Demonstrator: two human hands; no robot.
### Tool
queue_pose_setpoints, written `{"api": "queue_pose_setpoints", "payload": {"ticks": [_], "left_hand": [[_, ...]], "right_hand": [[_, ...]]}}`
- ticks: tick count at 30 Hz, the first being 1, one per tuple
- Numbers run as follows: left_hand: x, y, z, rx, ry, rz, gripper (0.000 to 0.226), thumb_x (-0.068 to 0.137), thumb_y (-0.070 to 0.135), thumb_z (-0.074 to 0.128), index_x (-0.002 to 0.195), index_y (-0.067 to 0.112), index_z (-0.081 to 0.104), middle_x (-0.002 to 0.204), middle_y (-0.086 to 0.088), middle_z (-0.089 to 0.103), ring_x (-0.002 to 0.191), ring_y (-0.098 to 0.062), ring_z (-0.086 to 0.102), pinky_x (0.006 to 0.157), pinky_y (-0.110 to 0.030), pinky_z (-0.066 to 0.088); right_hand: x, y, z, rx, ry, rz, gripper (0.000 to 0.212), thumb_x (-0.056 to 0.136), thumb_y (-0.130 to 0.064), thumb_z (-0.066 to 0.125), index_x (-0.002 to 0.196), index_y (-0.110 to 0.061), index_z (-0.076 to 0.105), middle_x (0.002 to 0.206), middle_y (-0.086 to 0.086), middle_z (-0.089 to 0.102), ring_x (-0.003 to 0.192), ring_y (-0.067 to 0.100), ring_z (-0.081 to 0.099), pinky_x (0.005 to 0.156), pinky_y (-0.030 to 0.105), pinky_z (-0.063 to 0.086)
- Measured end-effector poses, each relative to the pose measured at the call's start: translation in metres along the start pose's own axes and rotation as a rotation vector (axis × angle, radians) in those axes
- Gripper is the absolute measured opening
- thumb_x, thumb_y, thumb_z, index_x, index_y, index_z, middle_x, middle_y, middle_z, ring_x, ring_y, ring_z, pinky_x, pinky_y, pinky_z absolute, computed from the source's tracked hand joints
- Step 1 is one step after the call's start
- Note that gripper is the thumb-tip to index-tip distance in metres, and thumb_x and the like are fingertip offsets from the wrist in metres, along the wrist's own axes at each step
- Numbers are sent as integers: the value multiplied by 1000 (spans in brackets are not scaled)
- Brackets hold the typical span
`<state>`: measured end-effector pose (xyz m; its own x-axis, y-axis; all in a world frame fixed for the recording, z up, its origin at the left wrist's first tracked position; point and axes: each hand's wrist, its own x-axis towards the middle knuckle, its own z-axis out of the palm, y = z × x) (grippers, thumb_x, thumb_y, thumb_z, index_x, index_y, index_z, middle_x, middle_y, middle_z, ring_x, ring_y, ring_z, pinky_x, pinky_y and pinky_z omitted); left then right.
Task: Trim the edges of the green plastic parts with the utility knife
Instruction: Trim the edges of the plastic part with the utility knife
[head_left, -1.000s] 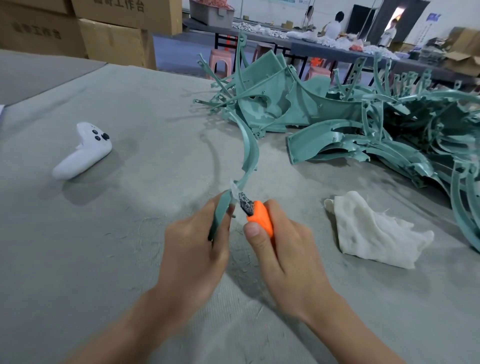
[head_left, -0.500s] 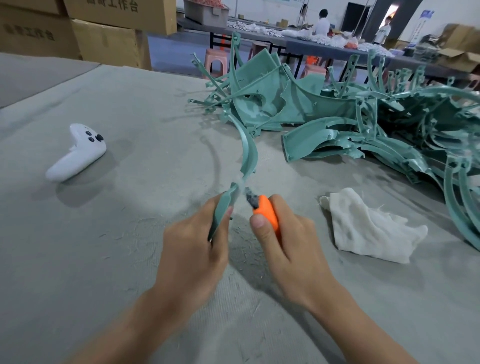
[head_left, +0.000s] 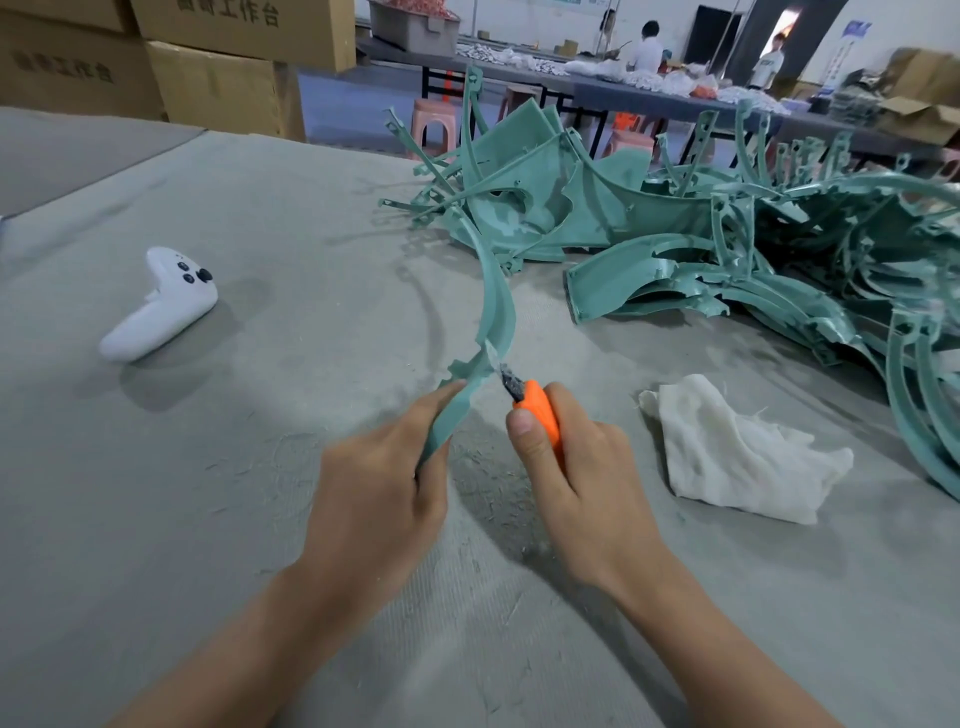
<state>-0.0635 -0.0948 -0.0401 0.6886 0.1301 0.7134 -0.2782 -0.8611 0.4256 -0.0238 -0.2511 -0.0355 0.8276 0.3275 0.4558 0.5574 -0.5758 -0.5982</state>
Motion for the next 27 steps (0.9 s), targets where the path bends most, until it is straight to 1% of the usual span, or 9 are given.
{"api": "queue_pose_setpoints", "payload": {"ticks": [2,4,8,12,14,17,19,23,27], "left_hand": [[-1,1,1,-8,11,4,30,80,5,59,107,1,71,52,-5,57,70,-18,45,58,-11,24],[0,2,2,-8,24,6,29,80,4,59,106,1,71,53,-8,57,71,-20,44,58,-12,26],[2,-1,0,11,20,-17,29,76,-2,62,103,-1,70,52,-9,55,71,-22,43,58,-14,25],[1,-3,-1,-47,20,-26,28,84,8,51,103,0,70,51,1,44,63,-13,38,57,-7,26],[-1,-4,0,-17,42,7,29,79,0,60,106,0,70,55,-4,57,66,-16,42,60,-11,27],[-2,-5,3,19,51,60,38,71,-5,65,109,0,70,62,-9,65,72,-23,44,59,-20,33],[-2,-7,4,15,55,57,34,77,-1,60,110,3,70,63,-8,65,71,-23,43,58,-23,34],[0,-10,1,-20,15,-36,40,82,12,45,114,9,69,71,-4,70,70,-21,48,58,-25,37],[2,-10,-2,-9,-5,-61,37,81,9,49,112,7,70,66,-6,67,69,-21,47,56,-20,33]], "right_hand": [[3,5,-4,-45,28,46,43,95,-65,27,72,-29,30,50,-7,36,47,14,38,51,32,26],[4,7,-7,-49,55,48,42,95,-64,27,72,-28,29,50,-7,35,46,14,38,50,31,25],[-2,-5,-5,51,17,-86,40,99,-57,32,76,-24,35,53,-9,33,47,15,37,49,30,27],[-7,-13,3,77,-62,-121,46,99,-59,31,81,-18,41,56,-9,35,48,15,39,48,41,35],[-5,-9,1,63,-46,-88,46,99,-58,32,80,-17,41,55,-7,36,49,17,39,49,43,35],[1,2,-4,6,-13,-17,47,97,-60,30,77,-19,38,54,-5,37,50,18,40,51,40,33],[4,7,-8,-14,21,12,46,96,-62,30,74,-21,35,52,-6,35,48,15,38,51,35,29],[0,2,-9,94,29,-99,41,100,-53,34,74,-22,34,53,-6,32,47,14,35,50,26,24],[-7,-9,-1,115,-63,-158,47,100,-58,32,78,-18,39,54,-9,33,47,16,37,46,32,28]]}}
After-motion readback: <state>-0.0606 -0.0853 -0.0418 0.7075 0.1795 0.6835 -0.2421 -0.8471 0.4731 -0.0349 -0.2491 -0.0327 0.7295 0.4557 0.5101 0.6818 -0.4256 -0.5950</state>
